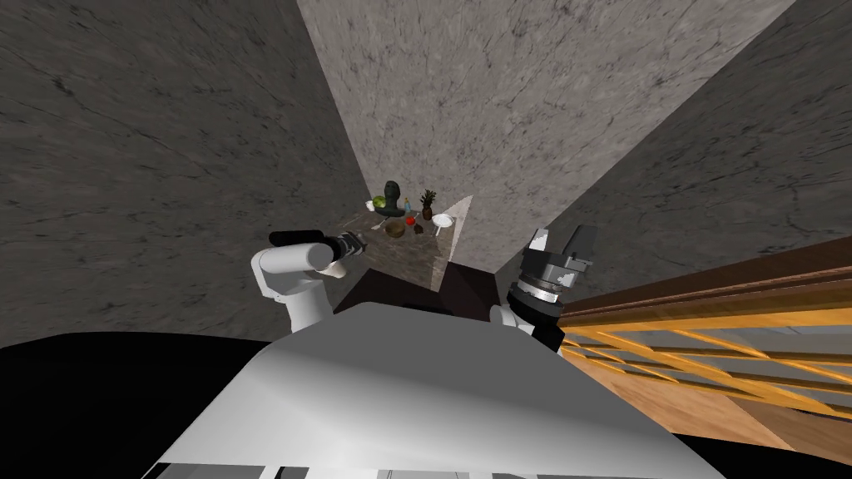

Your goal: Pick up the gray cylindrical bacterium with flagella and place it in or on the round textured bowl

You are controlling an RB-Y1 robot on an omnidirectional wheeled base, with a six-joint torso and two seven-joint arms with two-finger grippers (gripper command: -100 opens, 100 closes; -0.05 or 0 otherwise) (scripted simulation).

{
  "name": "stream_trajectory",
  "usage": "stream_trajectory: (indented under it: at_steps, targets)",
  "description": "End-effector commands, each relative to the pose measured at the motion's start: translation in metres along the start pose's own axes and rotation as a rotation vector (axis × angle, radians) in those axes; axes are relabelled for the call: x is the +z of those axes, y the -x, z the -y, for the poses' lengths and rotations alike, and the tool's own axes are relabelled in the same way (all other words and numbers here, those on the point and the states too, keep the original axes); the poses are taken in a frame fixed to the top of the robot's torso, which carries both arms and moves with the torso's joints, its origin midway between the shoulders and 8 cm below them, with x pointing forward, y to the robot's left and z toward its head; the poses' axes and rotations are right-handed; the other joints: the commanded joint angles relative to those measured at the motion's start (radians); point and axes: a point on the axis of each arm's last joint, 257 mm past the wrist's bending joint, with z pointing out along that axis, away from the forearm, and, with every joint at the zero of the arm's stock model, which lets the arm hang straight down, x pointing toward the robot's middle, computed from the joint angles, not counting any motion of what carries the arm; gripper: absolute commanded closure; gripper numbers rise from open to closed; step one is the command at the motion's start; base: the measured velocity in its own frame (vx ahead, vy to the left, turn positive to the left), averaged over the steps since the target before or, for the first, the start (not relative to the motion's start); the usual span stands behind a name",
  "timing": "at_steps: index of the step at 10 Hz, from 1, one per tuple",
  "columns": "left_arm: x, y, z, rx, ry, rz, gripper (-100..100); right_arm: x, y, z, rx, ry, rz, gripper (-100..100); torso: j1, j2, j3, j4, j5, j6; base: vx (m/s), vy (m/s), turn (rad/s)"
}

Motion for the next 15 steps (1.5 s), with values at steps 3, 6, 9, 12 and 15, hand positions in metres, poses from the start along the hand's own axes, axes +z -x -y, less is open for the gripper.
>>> stream_trajectory:
  at_steps: [3,6,9,12,15]
  targets:
    - [-0.004,-0.014,-0.002,0.001,0.029,-0.016,100,0.0,0.0,0.0,0.0,0.0,0.0,0,-0.002,-0.005,-0.003,-0.002,-0.001,0.001,0.081,0.104,-0.118]
    - [-0.008,-0.033,-0.005,0.012,0.055,-0.041,100,0.0,0.0,0.0,0.0,0.0,0.0,0,-0.002,-0.01,-0.006,-0.003,-0.001,0.002,0.126,0.125,-0.166]
    - [-0.012,-0.054,-0.008,0.03,0.082,-0.071,100,0.0,0.0,0.0,0.0,0.0,0.0,0,-0.003,-0.013,-0.008,-0.004,-0.002,0.003,0.132,0.132,-0.205]
    - [-0.017,-0.073,-0.013,0.051,0.111,-0.097,100,0.0,0.0,0.0,0.0,0.0,0.0,0,-0.004,-0.015,-0.009,-0.005,-0.002,0.003,0.139,0.128,-0.188]
    - [-0.023,-0.085,-0.02,0.073,0.139,-0.111,100,0.0,0.0,0.0,0.0,0.0,0.0,0,-0.007,-0.012,-0.008,-0.005,-0.003,0.003,0.1,0.104,-0.146]
